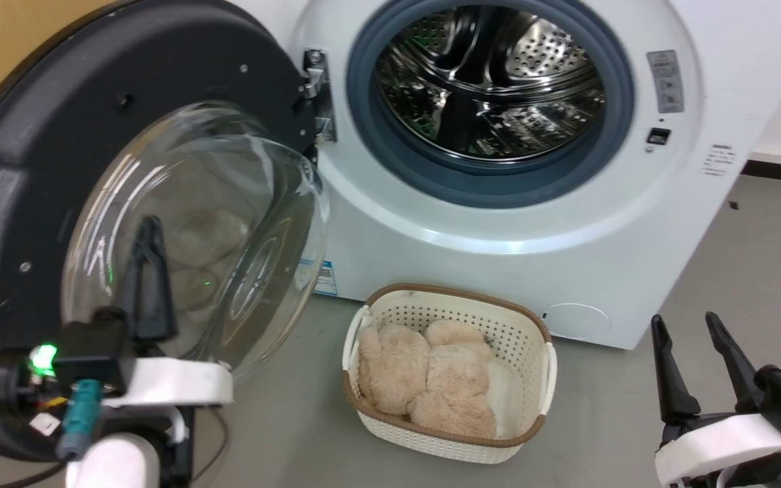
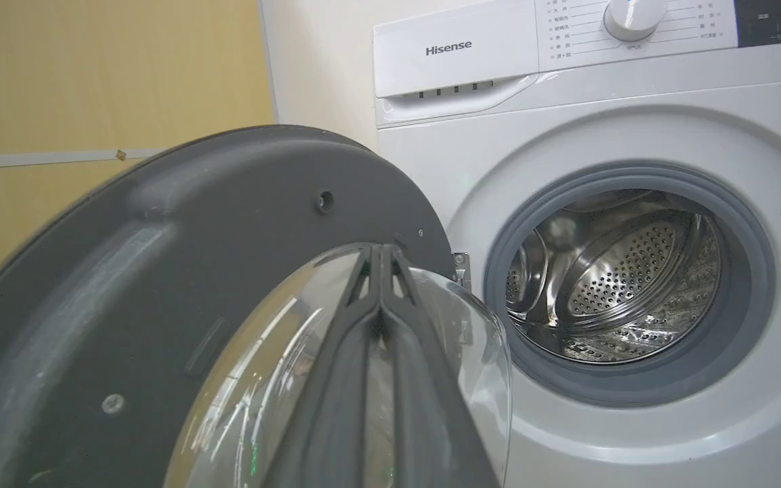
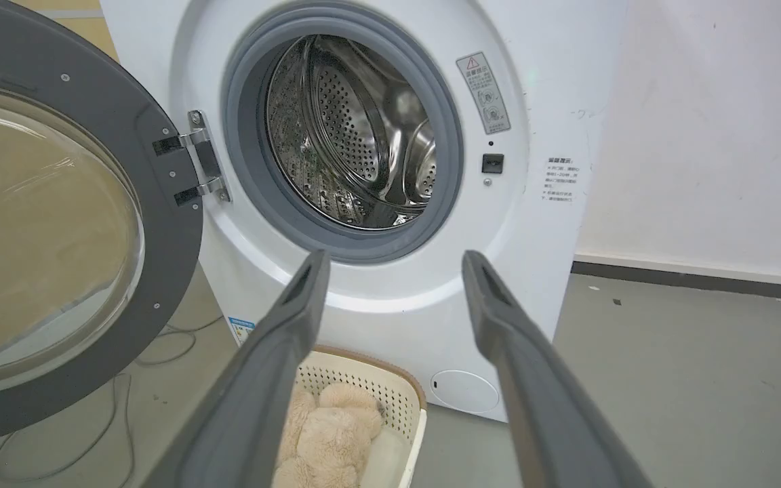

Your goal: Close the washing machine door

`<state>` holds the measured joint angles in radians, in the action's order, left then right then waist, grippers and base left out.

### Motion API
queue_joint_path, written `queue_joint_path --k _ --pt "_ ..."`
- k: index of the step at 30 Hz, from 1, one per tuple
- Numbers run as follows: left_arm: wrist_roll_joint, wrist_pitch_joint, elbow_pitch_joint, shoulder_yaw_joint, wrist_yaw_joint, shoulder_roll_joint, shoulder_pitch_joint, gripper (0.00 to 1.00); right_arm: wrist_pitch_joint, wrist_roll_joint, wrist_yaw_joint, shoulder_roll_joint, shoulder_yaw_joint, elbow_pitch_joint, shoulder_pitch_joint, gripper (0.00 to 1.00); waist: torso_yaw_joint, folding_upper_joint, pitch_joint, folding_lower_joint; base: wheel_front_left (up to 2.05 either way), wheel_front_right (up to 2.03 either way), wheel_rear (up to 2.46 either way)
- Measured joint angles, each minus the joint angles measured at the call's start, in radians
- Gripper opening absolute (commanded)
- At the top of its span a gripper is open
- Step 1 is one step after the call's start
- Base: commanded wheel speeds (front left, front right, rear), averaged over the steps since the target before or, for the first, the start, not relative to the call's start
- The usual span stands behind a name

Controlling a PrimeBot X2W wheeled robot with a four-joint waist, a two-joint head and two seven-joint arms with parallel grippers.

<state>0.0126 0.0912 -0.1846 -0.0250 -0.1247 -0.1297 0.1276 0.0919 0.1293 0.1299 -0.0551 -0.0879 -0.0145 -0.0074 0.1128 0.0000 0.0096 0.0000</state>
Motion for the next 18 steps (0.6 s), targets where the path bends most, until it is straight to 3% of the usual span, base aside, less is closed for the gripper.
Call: queue_joint_path --k 11,18 --pt "0.061 0.025 -0.051 0.072 0.006 -0.035 0.112 0.0 0.025 0.023 0.0 0.0 -0.022 -0.012 0.004 1.0 0.072 0.0 0.009 0.0 0.0 0.0 0.0" --pt "0.113 0.04 -0.052 0.146 0.048 -0.044 0.176 0.0 0.038 0.033 0.0 0.0 -0.042 -0.013 0.005 1.0 0.117 0.0 0.02 0.0 0.0 0.0 0.0"
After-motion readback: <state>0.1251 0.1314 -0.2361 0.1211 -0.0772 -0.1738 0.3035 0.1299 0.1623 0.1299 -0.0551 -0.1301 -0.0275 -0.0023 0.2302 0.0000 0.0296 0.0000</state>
